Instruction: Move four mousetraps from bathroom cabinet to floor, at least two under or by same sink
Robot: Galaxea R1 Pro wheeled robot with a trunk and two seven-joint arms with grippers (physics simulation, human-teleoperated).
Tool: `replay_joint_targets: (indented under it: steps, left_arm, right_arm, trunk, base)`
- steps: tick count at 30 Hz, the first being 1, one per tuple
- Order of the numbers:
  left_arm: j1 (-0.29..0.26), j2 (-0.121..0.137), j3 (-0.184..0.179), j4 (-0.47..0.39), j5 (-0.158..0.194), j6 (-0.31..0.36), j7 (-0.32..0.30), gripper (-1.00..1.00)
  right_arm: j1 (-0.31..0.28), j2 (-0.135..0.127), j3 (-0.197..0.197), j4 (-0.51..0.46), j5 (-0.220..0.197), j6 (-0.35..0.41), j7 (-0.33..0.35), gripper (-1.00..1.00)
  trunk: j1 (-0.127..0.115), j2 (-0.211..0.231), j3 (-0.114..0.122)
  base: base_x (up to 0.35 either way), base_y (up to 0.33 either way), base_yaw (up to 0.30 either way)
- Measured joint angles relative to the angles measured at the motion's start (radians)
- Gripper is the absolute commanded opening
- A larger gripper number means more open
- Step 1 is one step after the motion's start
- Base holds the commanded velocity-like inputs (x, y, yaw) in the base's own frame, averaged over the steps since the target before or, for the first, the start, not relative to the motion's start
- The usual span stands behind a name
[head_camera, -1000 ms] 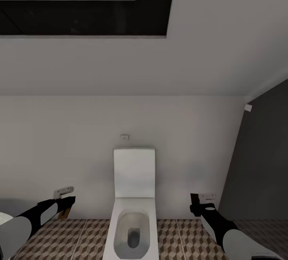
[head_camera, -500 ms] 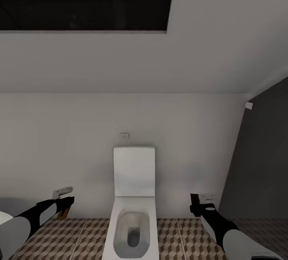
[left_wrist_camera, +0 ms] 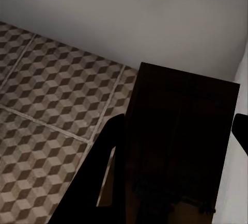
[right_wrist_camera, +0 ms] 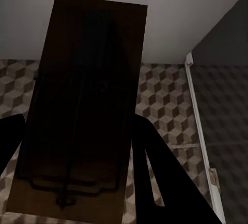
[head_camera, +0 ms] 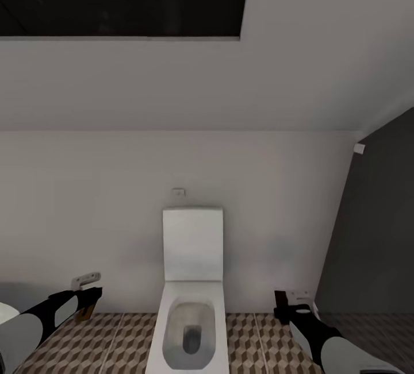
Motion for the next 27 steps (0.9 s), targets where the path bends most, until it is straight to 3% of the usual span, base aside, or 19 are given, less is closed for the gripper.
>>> replay_joint_targets:
  steps: [6,27]
  left_arm:
    - [0.000,-0.001,-0.001,0.004,0.001,0.000,-0.002,-1.00]
    - [0.000,-0.003,-0.002,0.004,0.002,0.000,-0.004,-1.00]
  right_arm:
    - [0.002,0.000,0.002,0.047,0.003,-0.065,0.000,-1.00]
    - [0.002,0.000,0.003,0.056,0.009,-0.077,-0.001,-1.00]
  trunk:
    - [0.023,-0.042,-0.019]
    - [0.104,-0.189,-0.085]
  base:
    - [0.000,0.000,0.000]
    - [0.000,0.000,0.000]
